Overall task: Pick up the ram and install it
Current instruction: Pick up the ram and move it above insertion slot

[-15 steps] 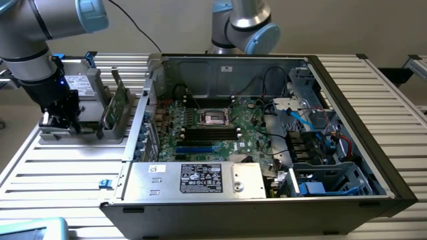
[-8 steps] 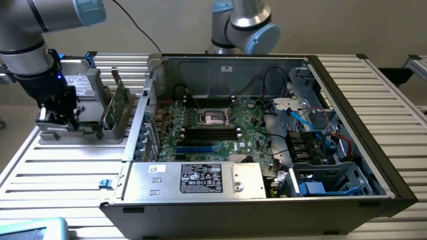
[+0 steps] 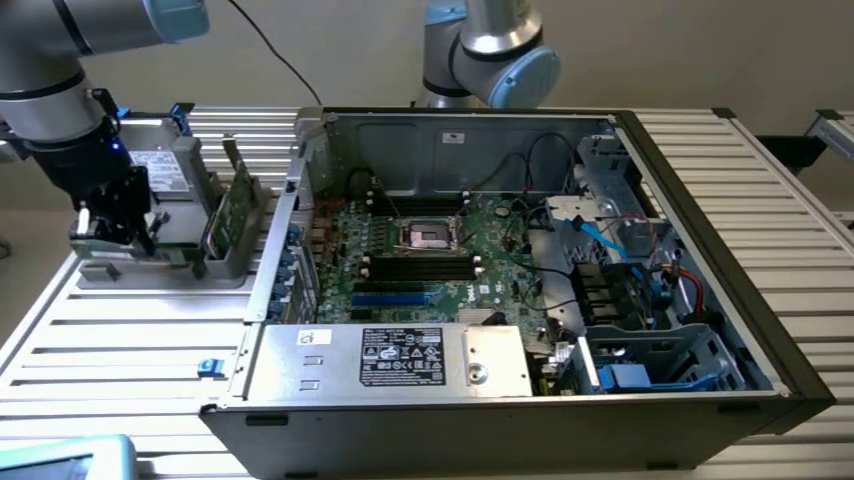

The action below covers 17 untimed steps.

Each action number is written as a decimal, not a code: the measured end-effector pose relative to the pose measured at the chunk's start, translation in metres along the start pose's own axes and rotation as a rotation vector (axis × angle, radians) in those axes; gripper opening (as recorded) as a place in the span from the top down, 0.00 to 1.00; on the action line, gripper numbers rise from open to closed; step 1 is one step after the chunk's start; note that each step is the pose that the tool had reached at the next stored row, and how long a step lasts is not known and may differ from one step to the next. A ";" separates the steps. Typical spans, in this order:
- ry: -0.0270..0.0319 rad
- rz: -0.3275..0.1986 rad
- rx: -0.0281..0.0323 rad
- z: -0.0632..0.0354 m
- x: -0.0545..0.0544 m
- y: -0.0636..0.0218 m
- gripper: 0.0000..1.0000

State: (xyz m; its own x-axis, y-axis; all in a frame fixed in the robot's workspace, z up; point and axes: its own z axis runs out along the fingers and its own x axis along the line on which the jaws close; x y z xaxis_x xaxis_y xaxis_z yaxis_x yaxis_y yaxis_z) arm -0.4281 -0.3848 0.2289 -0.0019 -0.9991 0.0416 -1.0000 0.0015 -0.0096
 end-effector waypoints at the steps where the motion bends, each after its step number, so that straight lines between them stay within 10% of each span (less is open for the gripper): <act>1: 0.0006 -0.004 0.0016 -0.0017 0.000 0.0001 0.86; 10: 0.0070 -0.035 0.0321 -0.0178 0.000 0.0014 0.86; 17: 0.0156 -0.051 0.0425 -0.0355 0.001 0.0045 0.86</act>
State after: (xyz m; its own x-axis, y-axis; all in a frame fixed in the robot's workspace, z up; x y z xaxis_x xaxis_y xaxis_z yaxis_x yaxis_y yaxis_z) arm -0.4330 -0.3844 0.2644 0.0490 -0.9971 0.0587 -0.9974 -0.0520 -0.0494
